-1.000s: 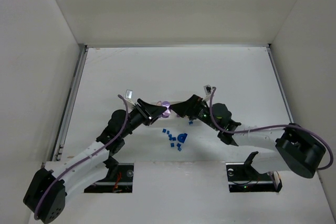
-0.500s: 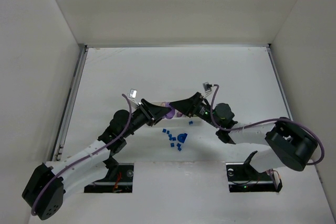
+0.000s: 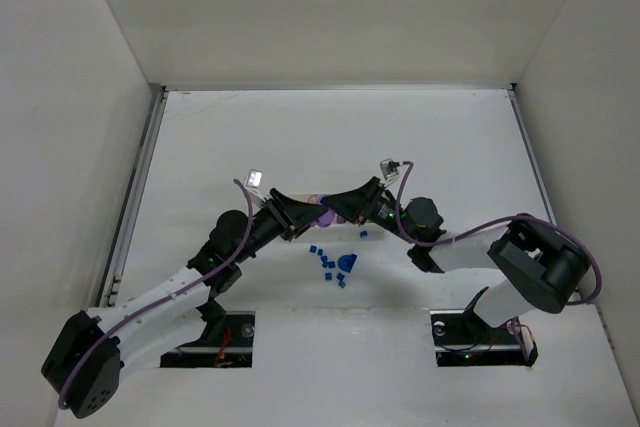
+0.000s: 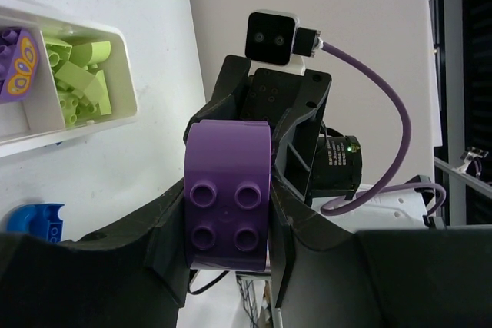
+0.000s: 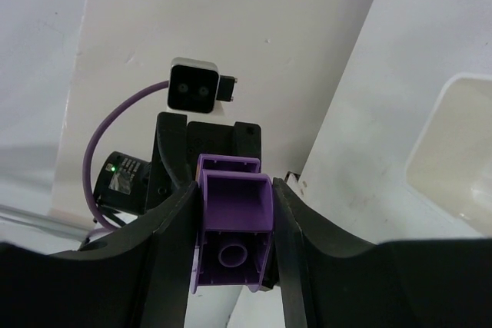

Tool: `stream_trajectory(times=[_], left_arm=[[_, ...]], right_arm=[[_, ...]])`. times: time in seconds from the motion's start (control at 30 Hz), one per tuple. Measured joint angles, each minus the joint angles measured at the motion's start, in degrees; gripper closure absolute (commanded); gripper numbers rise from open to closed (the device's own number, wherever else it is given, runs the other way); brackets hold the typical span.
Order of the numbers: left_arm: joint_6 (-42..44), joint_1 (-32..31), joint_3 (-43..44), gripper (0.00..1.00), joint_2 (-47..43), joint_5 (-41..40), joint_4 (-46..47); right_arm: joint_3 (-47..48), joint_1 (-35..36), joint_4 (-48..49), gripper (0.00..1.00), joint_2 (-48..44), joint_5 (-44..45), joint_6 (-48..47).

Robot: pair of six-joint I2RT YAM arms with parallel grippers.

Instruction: Sort the legos into containers by color

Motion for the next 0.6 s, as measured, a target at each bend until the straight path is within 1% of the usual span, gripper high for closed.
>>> stream_trajectory(times=[0.17,0.3,0.43,0.6], left_arm=[[0.24,0.04,0.0,0.53,0.17,0.28,-0.13],[0.33,0.68,0.0,0.47,-0.09,-0.2,-0.13],[0.63,0.94,0.0,0.48,-1.09,-0.42,-1.07],[1.31,1.22,0.0,0.6,-1.68,-0.59,-2.45]], right_arm=[[-0.94,-0.57,0.81,0.62,-0.02,-0.22,0.5],[-2.05,-1.92,0.81,0.62,-0.02,-0.24,0.55],[-2.4,-2.32,1.01,0.61,-0.02,-0.24,0.55],[-2.45,-2.32,1.27,0.61,-0.02,-0.26,0.92]])
